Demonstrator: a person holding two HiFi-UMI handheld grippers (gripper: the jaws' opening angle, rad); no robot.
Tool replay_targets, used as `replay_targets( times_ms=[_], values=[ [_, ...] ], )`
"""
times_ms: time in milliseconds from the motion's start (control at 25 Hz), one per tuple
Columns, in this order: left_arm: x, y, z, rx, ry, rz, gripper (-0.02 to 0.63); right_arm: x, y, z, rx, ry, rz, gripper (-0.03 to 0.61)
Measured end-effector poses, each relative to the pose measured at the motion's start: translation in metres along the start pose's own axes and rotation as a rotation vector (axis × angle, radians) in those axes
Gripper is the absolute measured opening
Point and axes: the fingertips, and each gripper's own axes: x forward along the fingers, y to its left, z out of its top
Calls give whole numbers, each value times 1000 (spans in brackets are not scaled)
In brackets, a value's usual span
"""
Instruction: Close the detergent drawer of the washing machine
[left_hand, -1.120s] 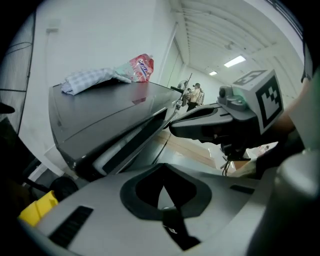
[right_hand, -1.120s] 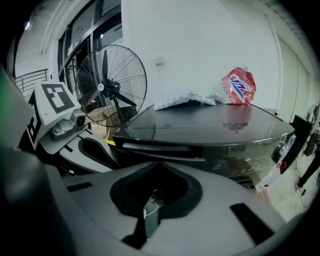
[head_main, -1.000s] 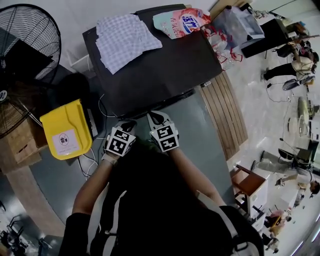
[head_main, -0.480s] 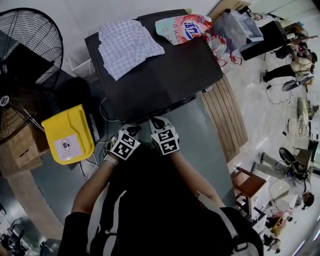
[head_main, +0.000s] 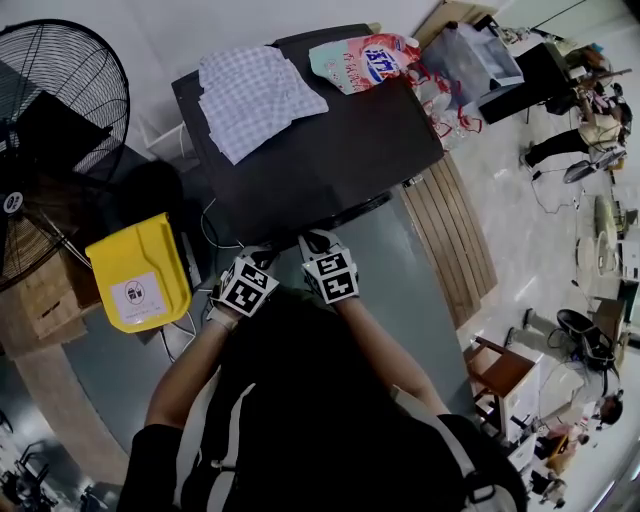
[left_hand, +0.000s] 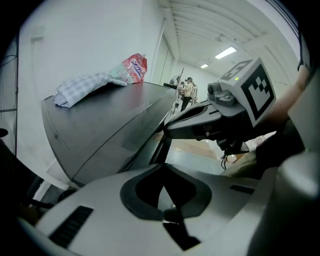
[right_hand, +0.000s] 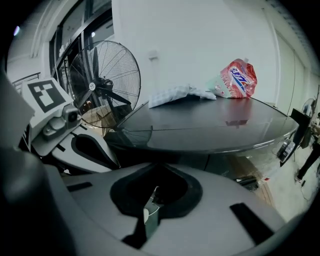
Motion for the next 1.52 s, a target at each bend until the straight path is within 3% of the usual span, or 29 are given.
replay_targets(
  times_ms=[400, 640, 1040, 1520],
  values=[
    [-42, 16, 9, -154, -153, 87, 9, -36, 15, 19, -15, -65, 69, 17],
    [-85, 13, 17, -203, -249, 154, 9, -73, 31, 48, -29, -150, 124, 17],
    [-182, -16, 58, -185, -468, 258, 9, -152, 74, 114, -116, -316, 224, 17],
    [-275, -52, 90, -157, -699, 343, 9, -226, 110, 150, -176, -441, 307, 17]
  ],
)
